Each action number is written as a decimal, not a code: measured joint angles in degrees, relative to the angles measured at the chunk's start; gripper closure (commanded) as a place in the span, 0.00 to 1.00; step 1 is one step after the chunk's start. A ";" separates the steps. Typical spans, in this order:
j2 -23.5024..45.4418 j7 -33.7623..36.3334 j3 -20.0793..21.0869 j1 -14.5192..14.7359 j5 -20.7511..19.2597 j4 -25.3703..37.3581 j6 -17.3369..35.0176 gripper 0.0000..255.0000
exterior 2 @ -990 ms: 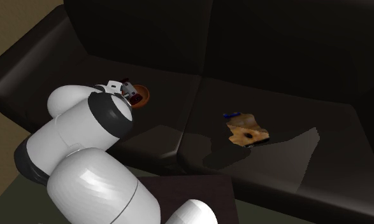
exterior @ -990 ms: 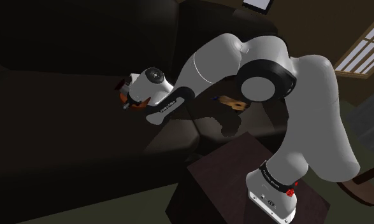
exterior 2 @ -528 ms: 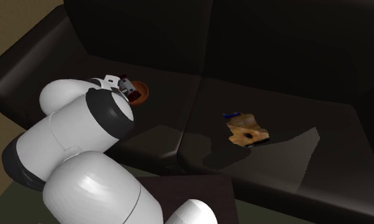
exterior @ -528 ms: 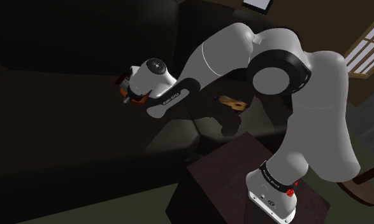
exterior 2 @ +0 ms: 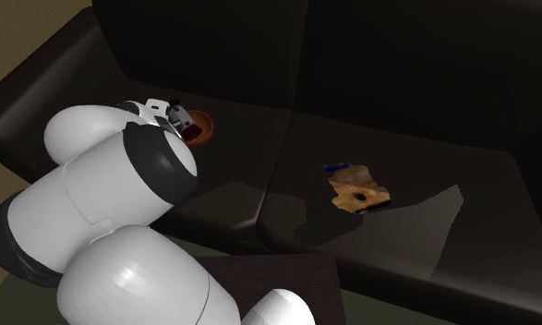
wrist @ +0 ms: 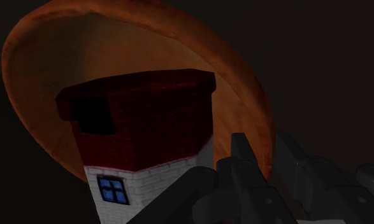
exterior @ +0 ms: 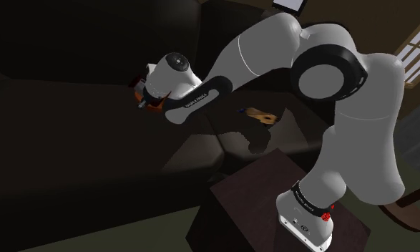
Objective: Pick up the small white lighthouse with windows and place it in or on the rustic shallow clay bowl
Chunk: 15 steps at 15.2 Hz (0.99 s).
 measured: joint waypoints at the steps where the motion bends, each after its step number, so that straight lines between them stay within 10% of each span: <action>1: -0.54 -0.16 0.01 -0.02 -0.03 0.01 -0.51 1.00; 10: -5.72 -1.47 -0.20 0.27 -0.44 -0.19 -5.21 1.00; 15: -10.19 -2.43 -2.15 -0.22 -2.22 -10.13 0.80 1.00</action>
